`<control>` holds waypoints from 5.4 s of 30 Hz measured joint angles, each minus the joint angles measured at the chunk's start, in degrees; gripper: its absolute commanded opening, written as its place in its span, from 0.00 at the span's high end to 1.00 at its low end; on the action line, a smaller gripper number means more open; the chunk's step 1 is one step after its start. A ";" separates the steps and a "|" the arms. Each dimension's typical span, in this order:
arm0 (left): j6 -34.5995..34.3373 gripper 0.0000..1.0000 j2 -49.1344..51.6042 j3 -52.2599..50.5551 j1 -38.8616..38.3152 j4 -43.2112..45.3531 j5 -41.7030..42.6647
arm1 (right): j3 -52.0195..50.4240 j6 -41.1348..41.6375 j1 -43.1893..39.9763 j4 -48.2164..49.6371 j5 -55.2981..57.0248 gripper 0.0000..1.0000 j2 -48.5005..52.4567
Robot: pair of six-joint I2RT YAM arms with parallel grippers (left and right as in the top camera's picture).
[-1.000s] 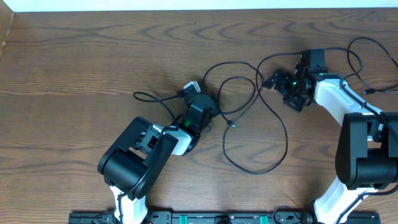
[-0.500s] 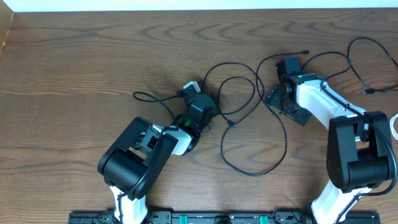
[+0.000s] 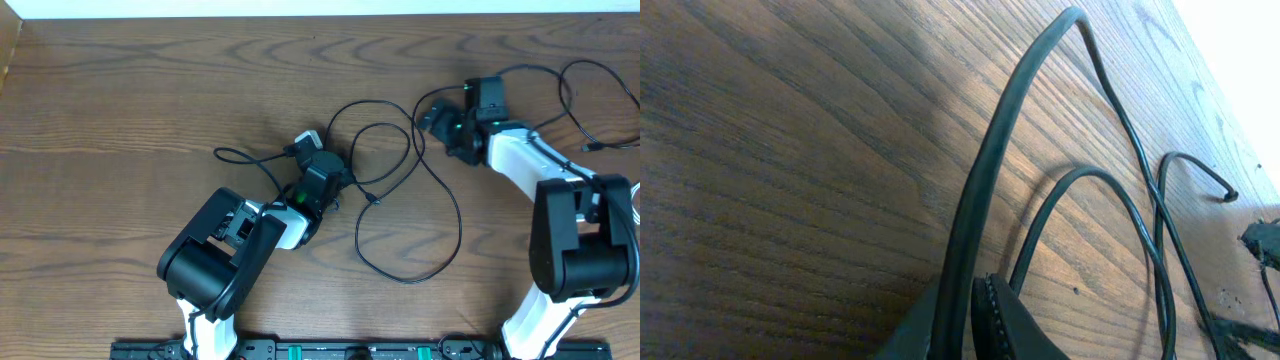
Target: Untangle cables
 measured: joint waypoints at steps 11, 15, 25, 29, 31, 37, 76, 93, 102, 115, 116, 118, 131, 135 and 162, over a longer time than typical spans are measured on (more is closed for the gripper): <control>0.00 0.86 0.00 0.00 0.00 -0.04 -0.02 | 0.13 -4.42 12.22 -3.43 15.56 0.28 0.57; -0.15 0.86 0.00 0.04 0.00 -0.04 -0.02 | 0.13 -6.14 13.25 -3.98 18.73 0.37 0.98; -0.15 0.85 0.00 0.04 0.00 -0.04 -0.02 | 1.42 -13.88 12.68 -10.88 21.88 0.69 1.68; -0.17 0.87 0.00 0.04 0.00 -0.04 -0.02 | 2.45 -16.50 12.96 -12.37 21.53 0.80 2.32; -0.15 0.85 0.00 0.04 0.00 -0.07 -0.02 | 2.93 -17.16 12.98 -13.46 20.98 0.81 2.58; -0.17 0.85 0.00 0.04 0.00 -0.04 -0.02 | 3.78 -17.99 12.50 -18.91 17.44 0.99 2.34; 0.22 0.12 -1.44 1.31 -0.37 0.76 -0.83 | 5.73 -36.65 -7.91 -31.52 -13.31 0.99 -25.40; 0.24 0.12 -1.46 1.31 -0.37 0.76 -0.85 | 7.28 -27.17 -9.44 -1.46 -20.81 0.99 -24.26; 0.22 0.11 -1.46 1.31 -0.37 0.76 -0.83 | 15.65 -25.90 -9.53 6.43 -8.57 0.99 -24.06; 0.24 0.11 -1.46 1.31 -0.37 0.76 -0.83 | 23.80 -28.17 -4.90 -8.17 -6.16 0.99 -25.62; 0.22 0.11 -1.46 1.31 -0.37 0.76 -0.83 | 25.42 -28.28 -4.42 -10.01 -5.51 0.99 -25.81; 0.24 0.11 -1.46 1.31 -0.37 0.76 -0.83 | 31.08 -28.98 -4.04 -16.63 -3.17 0.99 -26.91; 0.22 0.11 -1.46 1.31 -0.37 0.76 -0.83 | 56.57 -29.57 -11.47 -37.55 1.14 0.99 -30.45; 0.22 0.11 -1.46 1.31 -0.37 0.76 -0.83 | 57.66 -27.19 -11.47 -36.39 -3.17 0.99 -29.99; 0.24 0.11 -1.46 1.33 -0.37 0.70 -0.83 | 80.08 -21.73 -16.17 -58.58 -15.26 0.99 -15.96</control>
